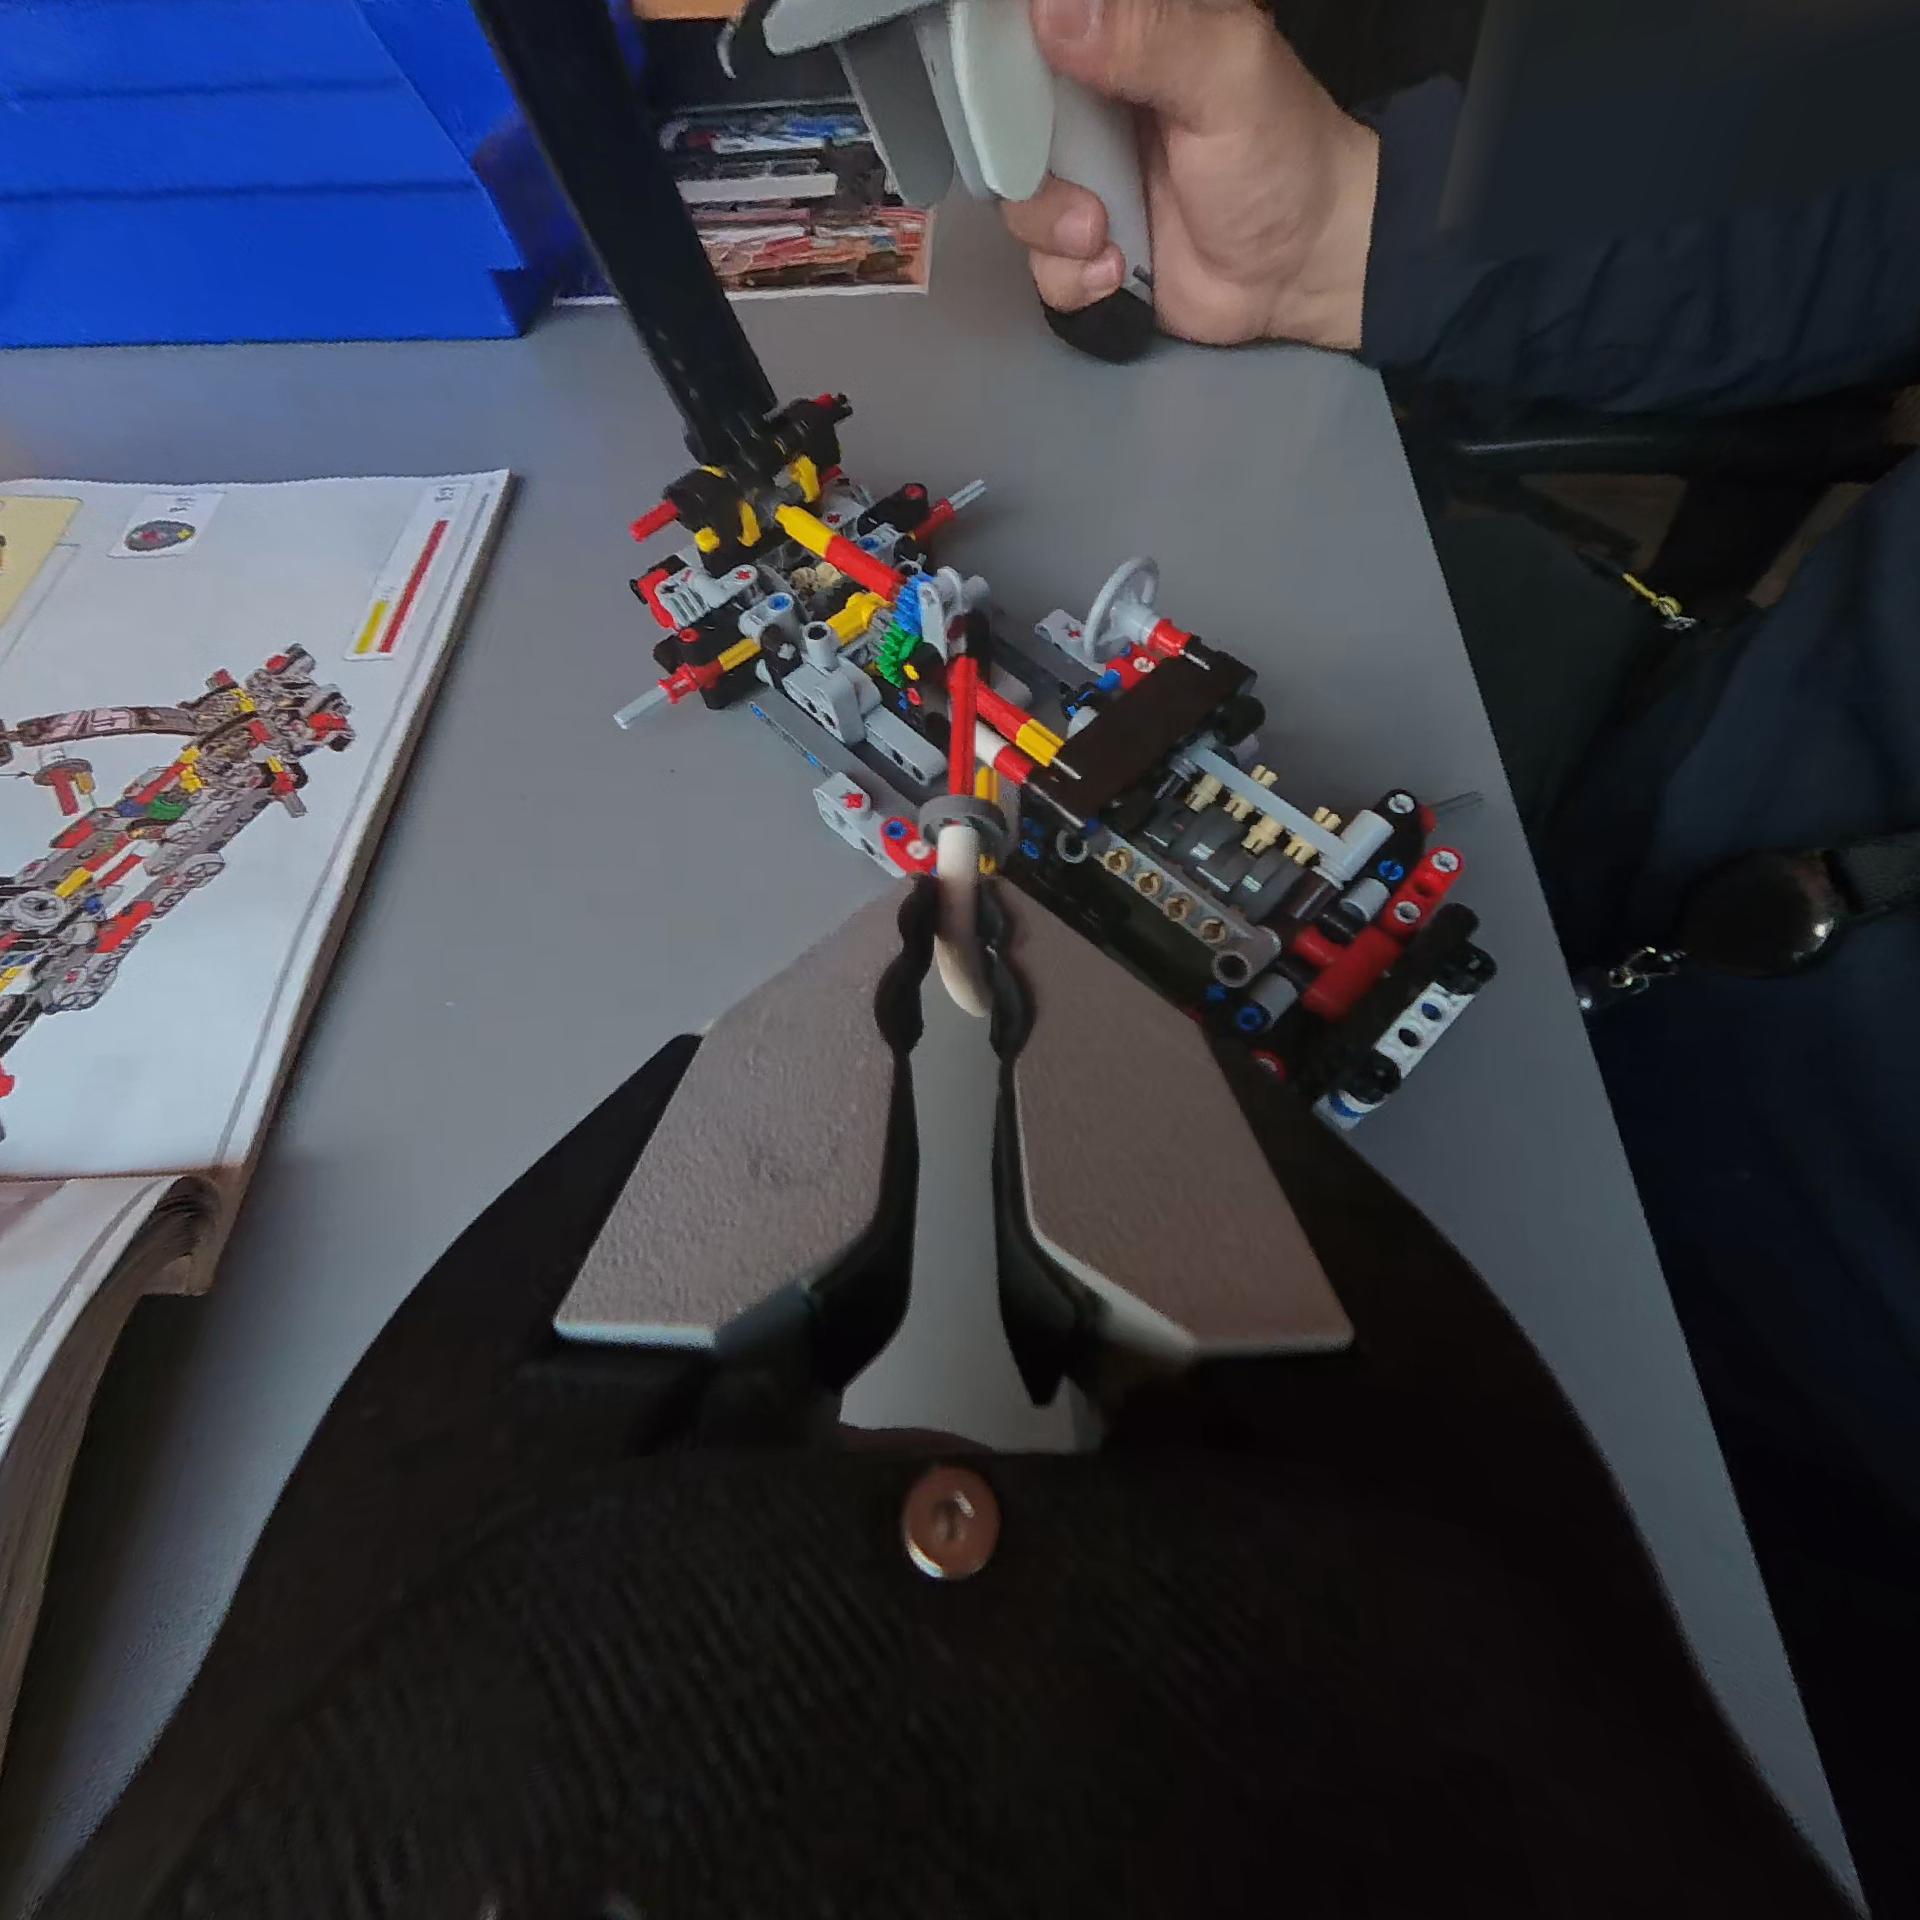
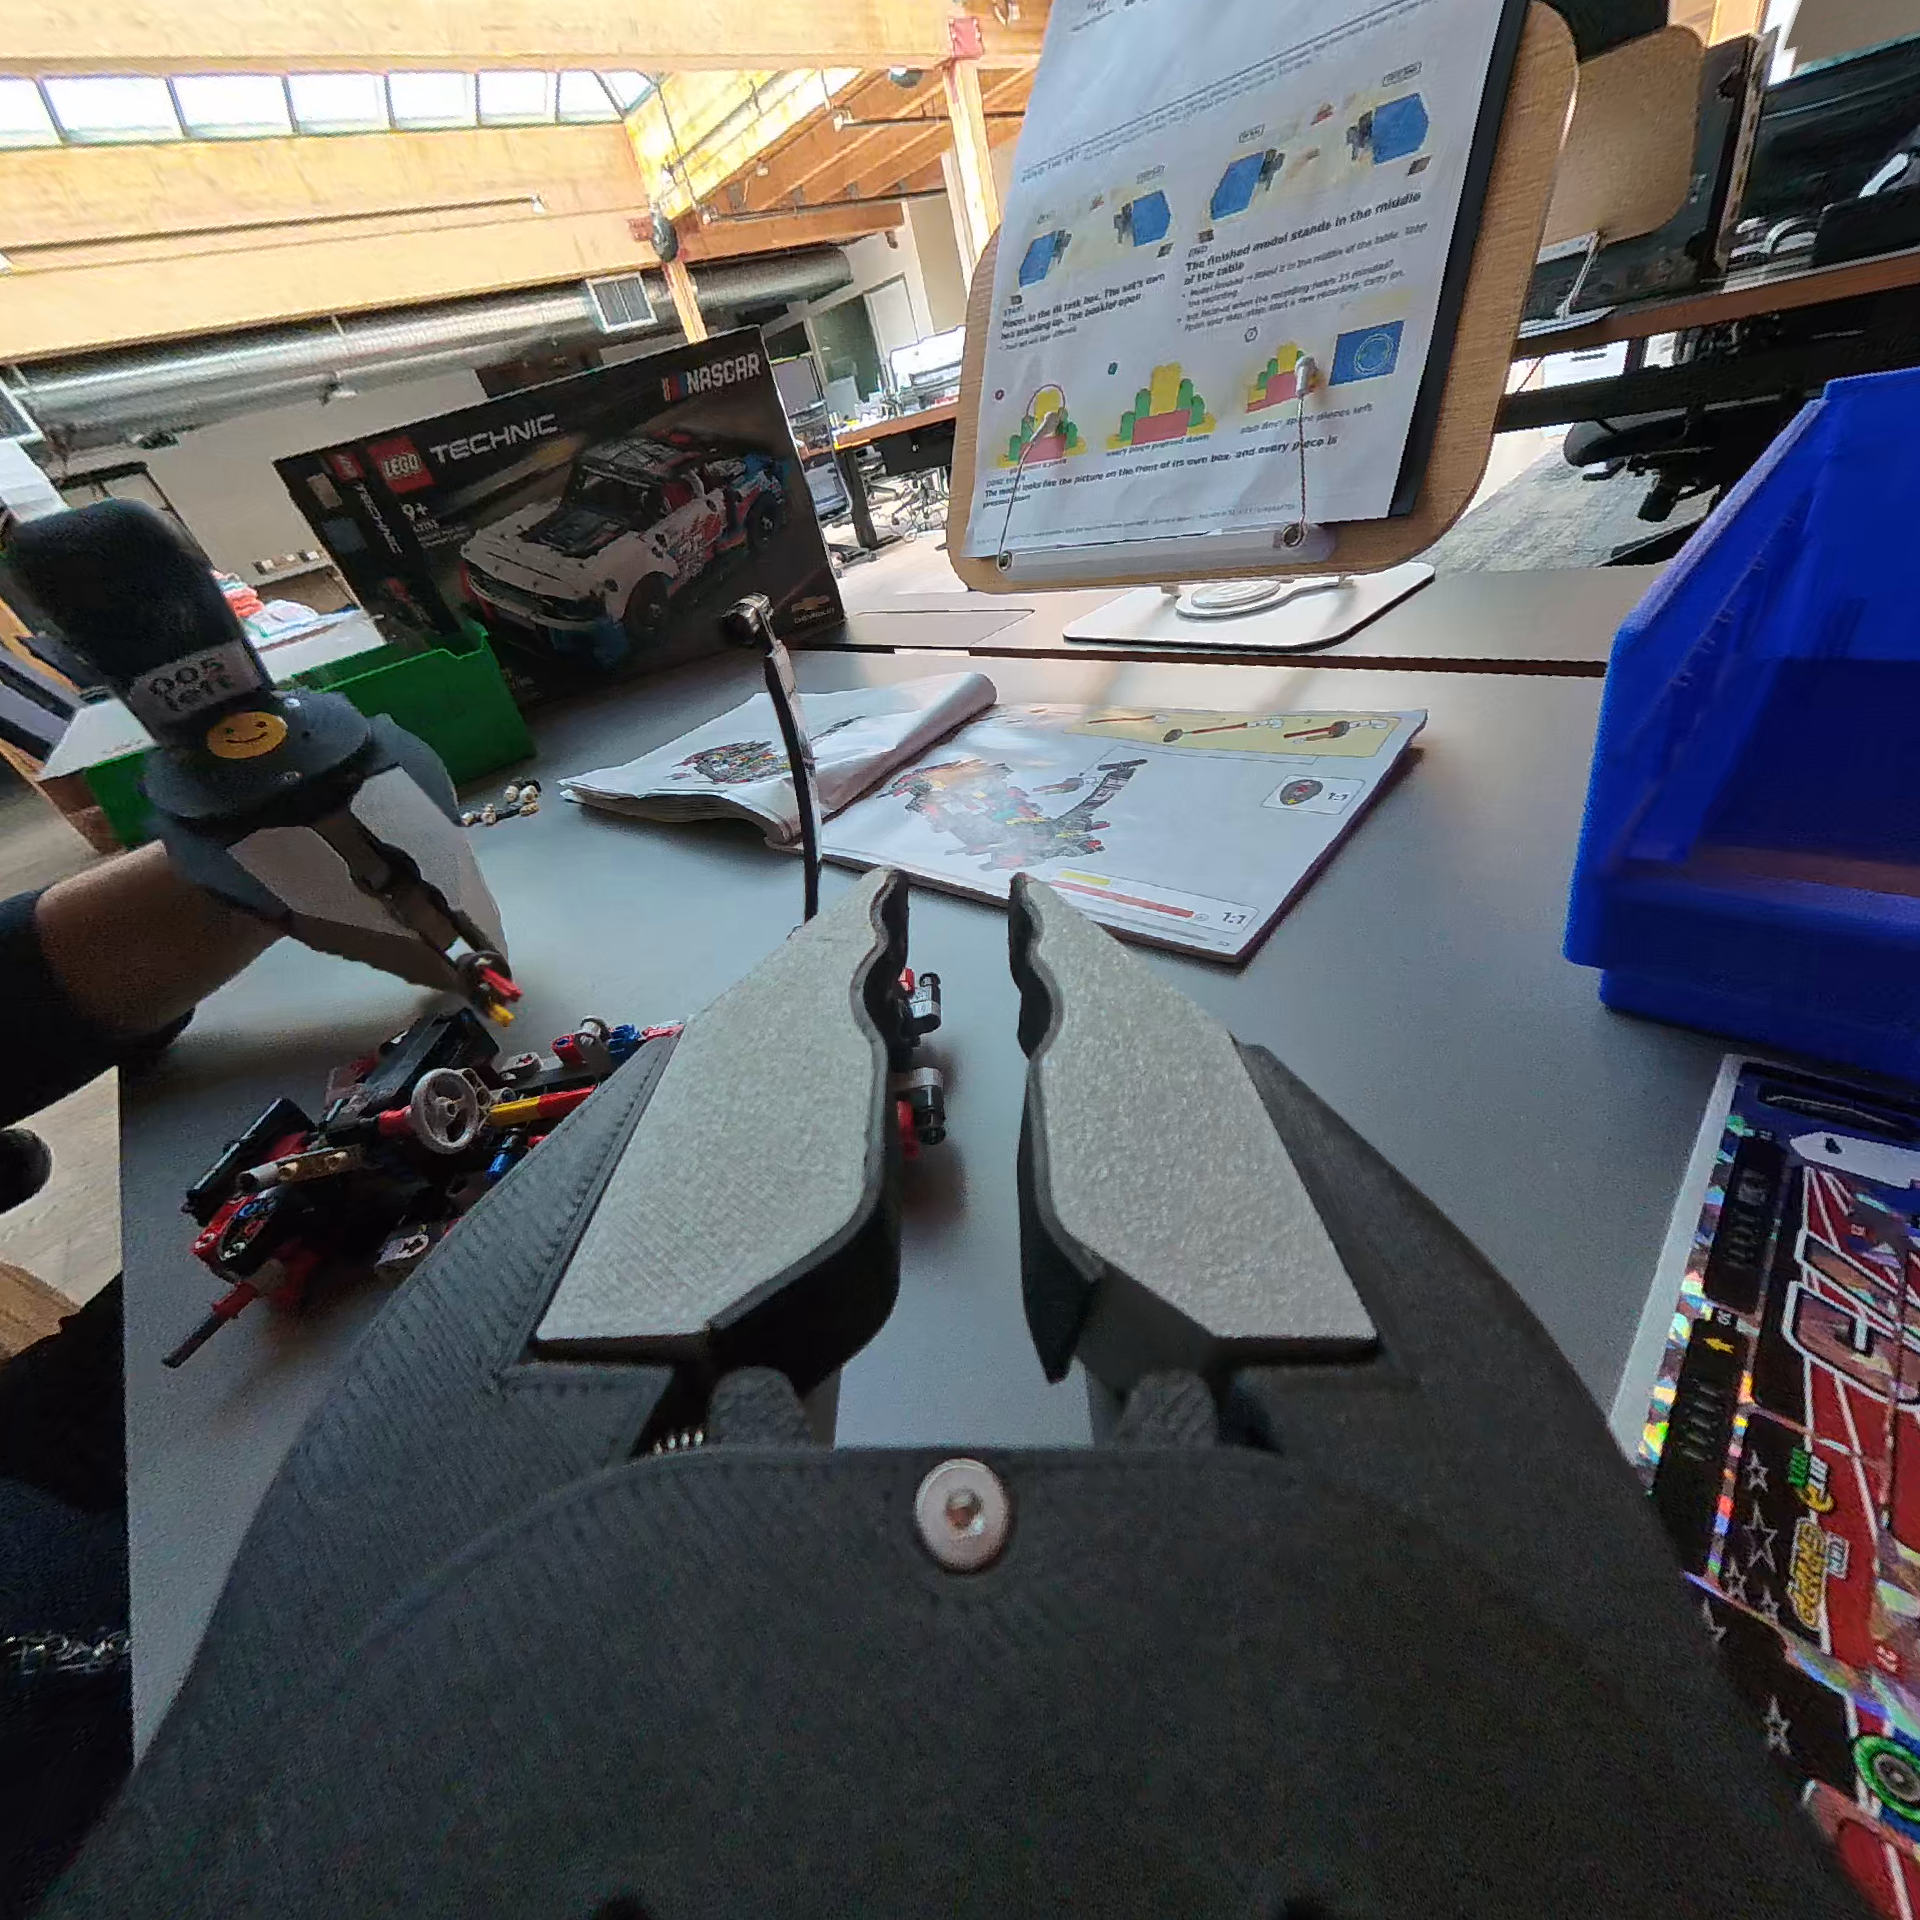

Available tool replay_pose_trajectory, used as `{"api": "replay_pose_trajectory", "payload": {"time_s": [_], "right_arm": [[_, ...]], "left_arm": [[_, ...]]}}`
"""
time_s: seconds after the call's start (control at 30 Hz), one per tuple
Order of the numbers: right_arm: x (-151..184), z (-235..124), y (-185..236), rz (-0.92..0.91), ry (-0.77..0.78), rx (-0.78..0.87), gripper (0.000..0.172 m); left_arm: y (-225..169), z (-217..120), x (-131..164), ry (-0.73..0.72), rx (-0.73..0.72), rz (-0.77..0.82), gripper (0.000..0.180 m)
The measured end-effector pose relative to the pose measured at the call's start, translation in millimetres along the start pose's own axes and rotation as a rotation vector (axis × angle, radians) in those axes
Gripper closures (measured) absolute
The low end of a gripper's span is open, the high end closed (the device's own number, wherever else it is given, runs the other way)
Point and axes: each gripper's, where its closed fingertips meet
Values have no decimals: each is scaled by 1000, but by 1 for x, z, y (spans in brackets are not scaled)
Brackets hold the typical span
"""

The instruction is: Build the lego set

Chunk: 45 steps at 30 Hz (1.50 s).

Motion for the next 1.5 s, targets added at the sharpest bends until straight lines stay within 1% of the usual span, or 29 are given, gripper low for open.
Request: {"api": "replay_pose_trajectory", "payload": {"time_s": [0.13, 0.2, 0.4, 0.5, 0.57, 0.7, 0.87, 0.97, 1.07, 1.3, 1.5], "right_arm": [[1, 0, 3, -7, 2, -10, 156], [2, 0, 6, -16, 8, -18, 156], [6, 2, 20, -69, 29, -59, 155], [4, 0, 32, -139, 17, -88, 151], [6, 1, 35, -166, 28, -88, 151], [18, 5, 52, -135, 74, -142, 150], [45, 11, 87, -116, 201, -189, 148], [59, 16, 100, -105, 275, -173, 148], [66, 22, 109, -116, 323, -185, 153], [80, 37, 106, -151, 403, -158, 158], [88, 45, 104, -205, 443, -138, 164]], "left_arm": [[17, -11, -13, -63, -24, -47, 176], [24, -12, -17, -70, -13, -69, 176], [42, -2, -27, -75, 32, -77, 176], [49, 4, -28, -56, 45, -58, 176], [51, 9, -27, -44, 70, -57, 175], [49, 18, -25, -26, 132, -62, 176], [44, 21, -28, -30, 190, 6, 176], [39, 21, -34, -68, 233, 81, 176], [33, 24, -36, -81, 272, 139, 175], [25, 31, -42, -117, 354, 210, 176], [24, 33, -40, -139, 406, 352, 175]]}}
Point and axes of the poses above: each gripper's, where its closed fingertips meet, z out along the fingers, x out of its underside, y = z × x across the jaws, and after that the axes turned 5 degrees about z, right-handed
